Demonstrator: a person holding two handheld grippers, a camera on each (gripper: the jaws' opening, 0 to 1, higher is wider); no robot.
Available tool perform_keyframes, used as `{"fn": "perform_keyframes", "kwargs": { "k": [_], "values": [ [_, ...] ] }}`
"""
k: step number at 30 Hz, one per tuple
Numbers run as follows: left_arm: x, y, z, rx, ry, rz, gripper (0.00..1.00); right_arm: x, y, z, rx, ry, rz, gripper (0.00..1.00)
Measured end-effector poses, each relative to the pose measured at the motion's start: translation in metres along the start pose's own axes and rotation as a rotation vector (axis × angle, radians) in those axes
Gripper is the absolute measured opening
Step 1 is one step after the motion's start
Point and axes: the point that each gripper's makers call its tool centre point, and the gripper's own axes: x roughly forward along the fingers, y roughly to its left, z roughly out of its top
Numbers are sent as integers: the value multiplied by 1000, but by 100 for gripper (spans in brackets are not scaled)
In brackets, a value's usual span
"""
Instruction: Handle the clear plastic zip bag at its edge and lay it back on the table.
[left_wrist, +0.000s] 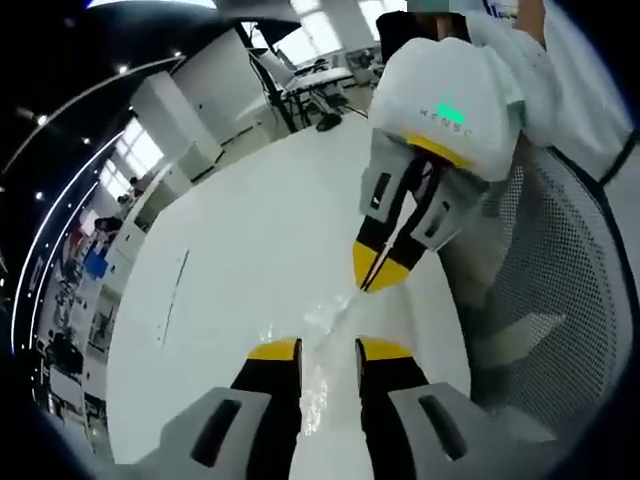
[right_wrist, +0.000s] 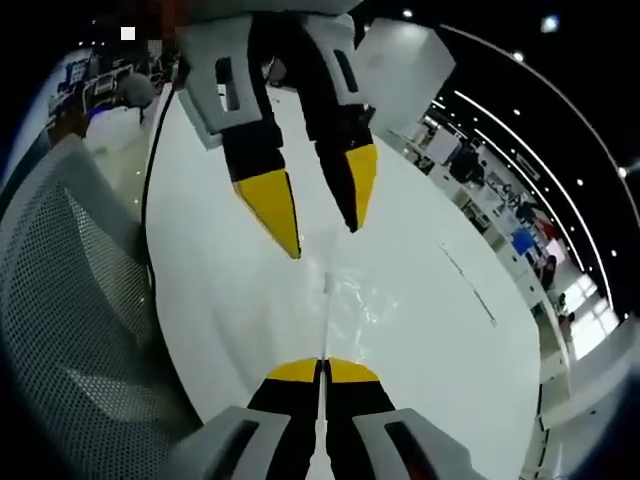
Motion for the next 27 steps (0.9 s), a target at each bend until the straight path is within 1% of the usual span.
{"fn": "perform_keyframes", "kwargs": {
  "k": [2,4,7,10,15,17,19,20,22,24,25,27],
  "values": [
    [3,-1,-4,41,23,-4,15,1,0,2,-27,1,-3,0],
    [3,-2,-2,55,21,-5,11,0,2,3,-57,7,-3,0],
    [5,-3,-4,88,40,-4,1,1,2,4,-68,3,-1,0],
    [5,-7,-4,79,39,-25,0,0,3,3,-75,7,-2,0],
    [4,-10,-6,68,45,-23,0,-3,3,5,-42,-18,-4,0],
    [3,-10,-8,64,49,-21,0,-3,3,8,-24,-38,0,5],
    [3,-10,-10,61,51,-17,0,-4,3,14,-11,-68,4,8],
    [2,-10,-10,59,52,-15,0,-3,4,20,-19,-98,8,9],
    [1,-10,-10,60,51,-12,0,-8,6,31,-36,-127,18,12],
    [1,-11,-11,61,52,-12,0,-7,7,37,-46,-144,21,14],
    [0,-13,-12,68,56,-12,0,-7,8,45,-60,-164,31,14],
    [-1,-16,-14,85,63,-14,0,-6,9,51,-99,-162,35,13]
  ]
}}
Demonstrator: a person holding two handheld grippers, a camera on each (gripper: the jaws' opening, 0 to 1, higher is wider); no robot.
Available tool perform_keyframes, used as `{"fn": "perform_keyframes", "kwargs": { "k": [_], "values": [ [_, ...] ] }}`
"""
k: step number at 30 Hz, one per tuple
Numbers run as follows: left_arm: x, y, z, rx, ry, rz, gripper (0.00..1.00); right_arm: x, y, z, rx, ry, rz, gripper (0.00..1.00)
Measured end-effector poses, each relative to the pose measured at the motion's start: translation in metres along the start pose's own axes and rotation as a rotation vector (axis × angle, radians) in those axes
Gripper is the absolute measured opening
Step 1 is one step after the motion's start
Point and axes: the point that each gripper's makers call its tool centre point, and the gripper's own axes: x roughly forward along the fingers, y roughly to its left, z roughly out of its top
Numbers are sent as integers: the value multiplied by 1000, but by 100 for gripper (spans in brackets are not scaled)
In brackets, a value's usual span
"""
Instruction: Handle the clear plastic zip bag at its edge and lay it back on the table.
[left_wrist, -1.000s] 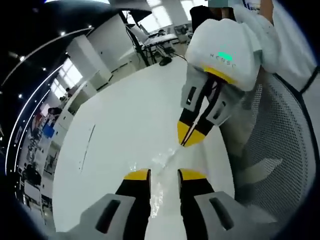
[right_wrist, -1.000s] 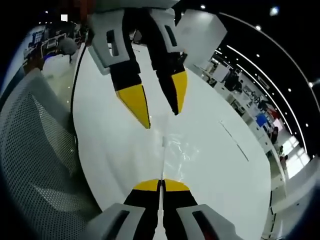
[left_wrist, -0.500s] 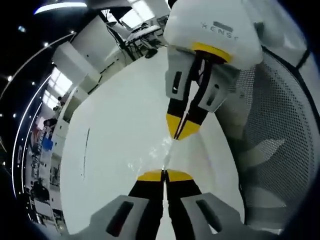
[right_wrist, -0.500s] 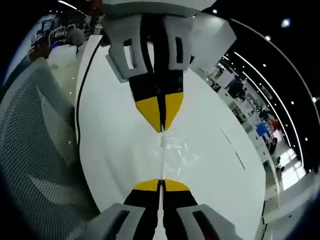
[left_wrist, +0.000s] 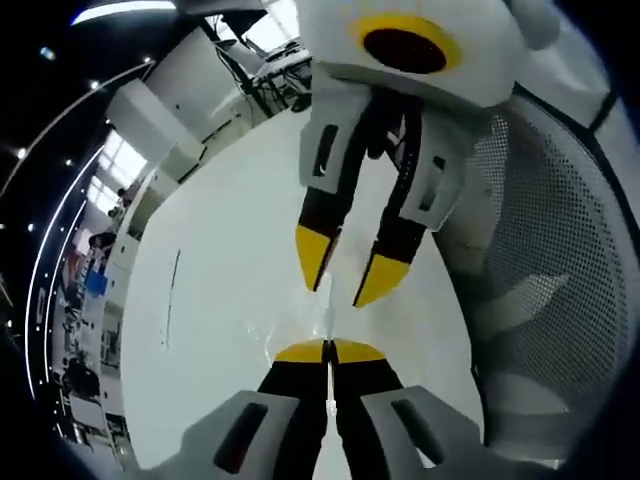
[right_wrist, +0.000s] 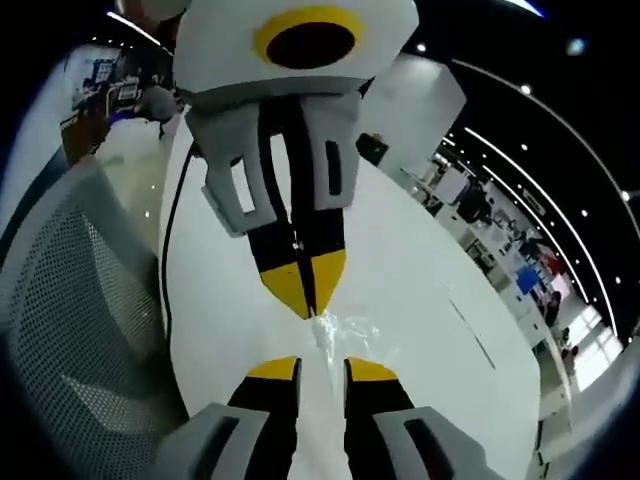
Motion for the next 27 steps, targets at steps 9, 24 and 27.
{"fn": "perform_keyframes", "kwargs": {
  "k": [9,24,27],
  "values": [
    [-5,-11,-5,14,6,0,0,14,15,13,-81,-11,70,5],
    [-13,-20,-16,-59,25,12,0,22,33,26,-127,-13,142,0],
    [-14,-19,-18,-68,29,25,0,23,33,28,-138,-10,146,0]
  ]
}}
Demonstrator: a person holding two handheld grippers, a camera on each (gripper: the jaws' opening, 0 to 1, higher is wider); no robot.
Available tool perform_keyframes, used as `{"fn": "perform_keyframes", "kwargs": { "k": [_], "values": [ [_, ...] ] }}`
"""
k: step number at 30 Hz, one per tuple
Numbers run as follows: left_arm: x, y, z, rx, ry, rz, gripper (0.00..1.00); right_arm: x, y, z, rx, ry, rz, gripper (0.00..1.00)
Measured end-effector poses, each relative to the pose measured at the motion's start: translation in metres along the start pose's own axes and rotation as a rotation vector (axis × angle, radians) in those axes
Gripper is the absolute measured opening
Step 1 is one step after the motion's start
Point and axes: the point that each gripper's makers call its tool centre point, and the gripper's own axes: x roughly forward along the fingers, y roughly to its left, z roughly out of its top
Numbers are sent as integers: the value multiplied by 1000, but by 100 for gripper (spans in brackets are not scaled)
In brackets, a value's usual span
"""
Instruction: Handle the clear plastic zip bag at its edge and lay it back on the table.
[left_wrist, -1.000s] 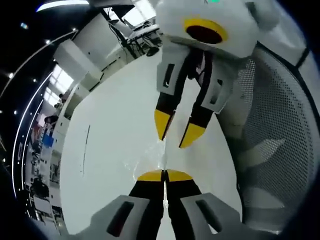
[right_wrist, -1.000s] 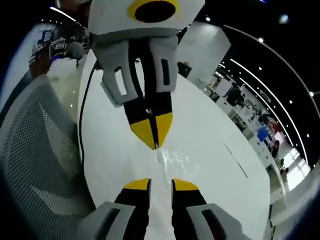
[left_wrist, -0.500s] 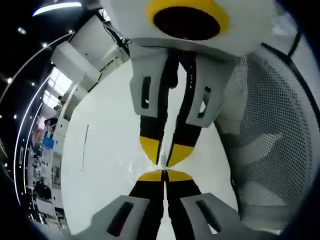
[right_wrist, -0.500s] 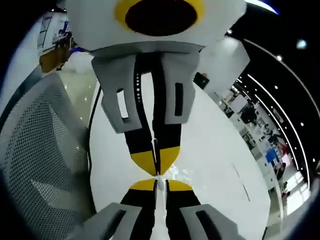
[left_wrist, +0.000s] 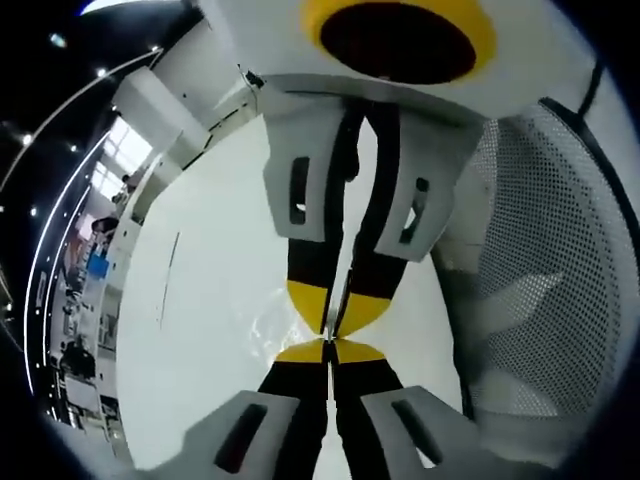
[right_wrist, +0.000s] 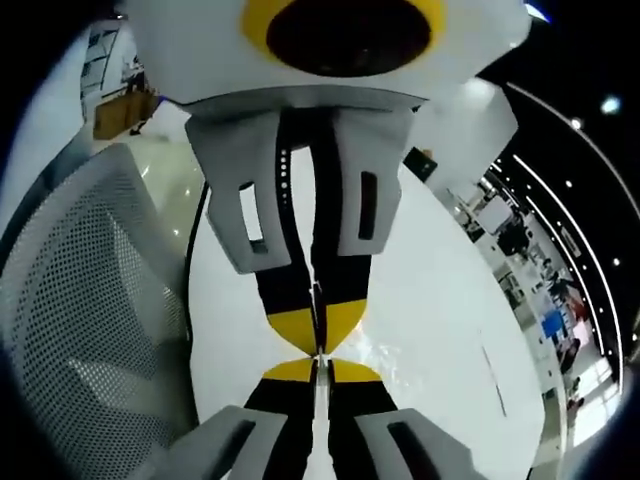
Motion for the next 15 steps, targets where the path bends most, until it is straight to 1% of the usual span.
{"fn": "perform_keyframes", "kwargs": {
  "k": [6,15],
  "values": [
    [-3,-1,0,-24,-8,16,0,-1,0,1,-4,0,-5,0],
    [-3,-5,0,-29,-11,9,0,-2,4,-2,6,13,-10,0]
  ]
}}
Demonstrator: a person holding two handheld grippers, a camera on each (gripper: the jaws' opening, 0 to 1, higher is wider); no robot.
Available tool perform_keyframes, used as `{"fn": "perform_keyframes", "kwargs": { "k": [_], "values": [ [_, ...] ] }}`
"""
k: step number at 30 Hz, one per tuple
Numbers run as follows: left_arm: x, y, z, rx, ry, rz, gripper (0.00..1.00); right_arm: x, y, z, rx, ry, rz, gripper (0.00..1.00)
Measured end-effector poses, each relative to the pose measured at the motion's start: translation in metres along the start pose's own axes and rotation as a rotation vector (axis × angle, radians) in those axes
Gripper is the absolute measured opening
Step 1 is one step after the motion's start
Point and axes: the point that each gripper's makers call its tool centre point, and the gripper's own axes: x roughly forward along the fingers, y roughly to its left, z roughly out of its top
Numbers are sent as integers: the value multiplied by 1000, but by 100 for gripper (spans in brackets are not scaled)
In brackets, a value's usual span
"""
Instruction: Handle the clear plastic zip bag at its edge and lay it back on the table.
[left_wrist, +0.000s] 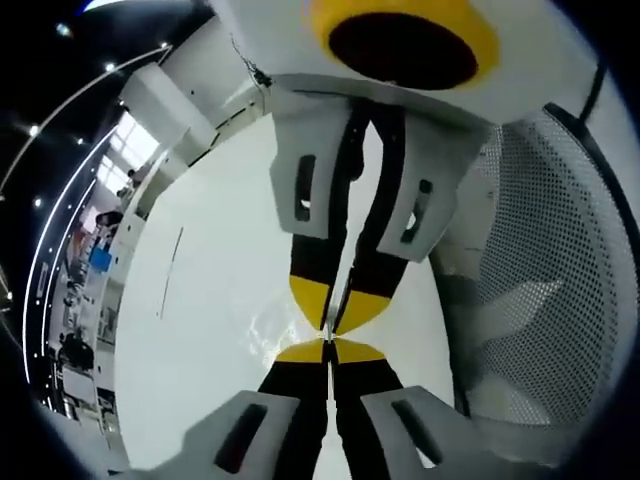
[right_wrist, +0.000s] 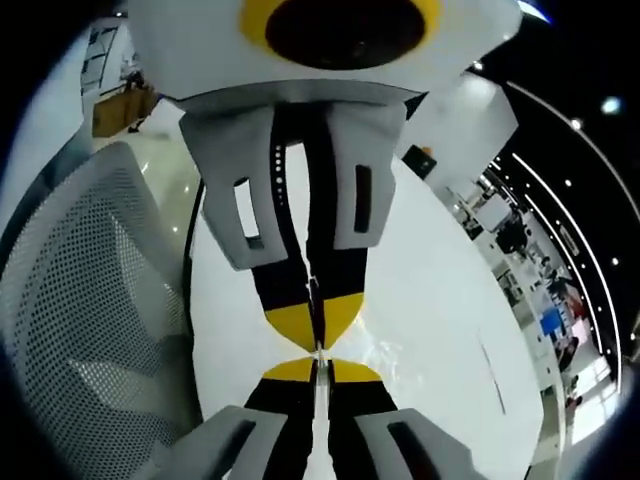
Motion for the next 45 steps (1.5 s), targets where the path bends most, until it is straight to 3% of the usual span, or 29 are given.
{"fn": "perform_keyframes", "kwargs": {
  "k": [15,45],
  "values": [
    [1,0,-3,-3,0,3,0,-1,0,-7,4,23,-8,0],
    [-2,-4,-15,-90,10,22,0,-3,3,-25,24,71,-3,0]
  ]
}}
